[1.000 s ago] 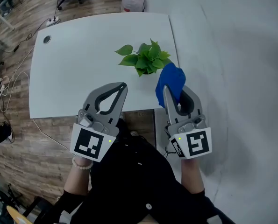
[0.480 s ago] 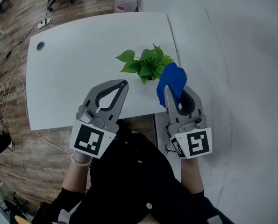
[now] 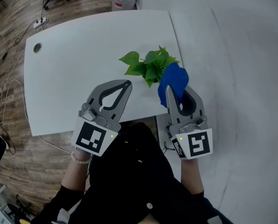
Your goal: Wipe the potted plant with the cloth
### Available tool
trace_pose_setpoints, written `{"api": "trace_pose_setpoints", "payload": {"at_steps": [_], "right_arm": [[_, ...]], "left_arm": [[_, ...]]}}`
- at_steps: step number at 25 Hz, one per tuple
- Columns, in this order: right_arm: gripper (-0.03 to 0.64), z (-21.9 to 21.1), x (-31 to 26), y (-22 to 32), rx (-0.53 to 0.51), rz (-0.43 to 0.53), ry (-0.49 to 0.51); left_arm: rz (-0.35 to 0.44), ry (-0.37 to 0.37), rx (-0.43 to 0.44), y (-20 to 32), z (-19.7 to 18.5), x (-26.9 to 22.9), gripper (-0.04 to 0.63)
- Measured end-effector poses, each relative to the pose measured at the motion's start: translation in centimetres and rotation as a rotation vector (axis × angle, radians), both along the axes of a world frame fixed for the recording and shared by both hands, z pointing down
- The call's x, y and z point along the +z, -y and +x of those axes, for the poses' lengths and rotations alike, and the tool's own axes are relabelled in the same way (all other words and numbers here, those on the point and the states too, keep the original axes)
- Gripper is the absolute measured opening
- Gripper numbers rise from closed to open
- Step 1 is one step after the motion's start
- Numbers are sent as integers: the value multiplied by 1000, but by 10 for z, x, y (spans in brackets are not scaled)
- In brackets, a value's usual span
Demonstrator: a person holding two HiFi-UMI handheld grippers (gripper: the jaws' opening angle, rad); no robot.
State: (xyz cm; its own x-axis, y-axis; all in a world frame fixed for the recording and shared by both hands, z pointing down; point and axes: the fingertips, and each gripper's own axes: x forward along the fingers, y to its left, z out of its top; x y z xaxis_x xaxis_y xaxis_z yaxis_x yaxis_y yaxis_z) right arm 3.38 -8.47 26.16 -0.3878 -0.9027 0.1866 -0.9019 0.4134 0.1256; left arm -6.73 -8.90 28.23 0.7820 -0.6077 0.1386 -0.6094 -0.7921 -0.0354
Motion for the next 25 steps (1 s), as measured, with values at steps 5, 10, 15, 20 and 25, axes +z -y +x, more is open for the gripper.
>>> {"api": "trace_pose_setpoints", "payload": {"at_steps": [5,10,15,20,25], "right_arm": [[89,5,15,0,22,-35,-3],[89,9,30,0,28,-72,-5],[89,19,40,3,19,-96,-2],[89,32,43,10,7,-108,2],[89,40,47,17,-21,-120,2]], "left_arm": [[-50,-28,81,-3,12,16,15],[-85,1,128,-5,27,37,15],[-99,79,164,-6,40,66,52],[-158,199,218,-16,51,114,173],[-239,260,246,-25,66,145,280]]}}
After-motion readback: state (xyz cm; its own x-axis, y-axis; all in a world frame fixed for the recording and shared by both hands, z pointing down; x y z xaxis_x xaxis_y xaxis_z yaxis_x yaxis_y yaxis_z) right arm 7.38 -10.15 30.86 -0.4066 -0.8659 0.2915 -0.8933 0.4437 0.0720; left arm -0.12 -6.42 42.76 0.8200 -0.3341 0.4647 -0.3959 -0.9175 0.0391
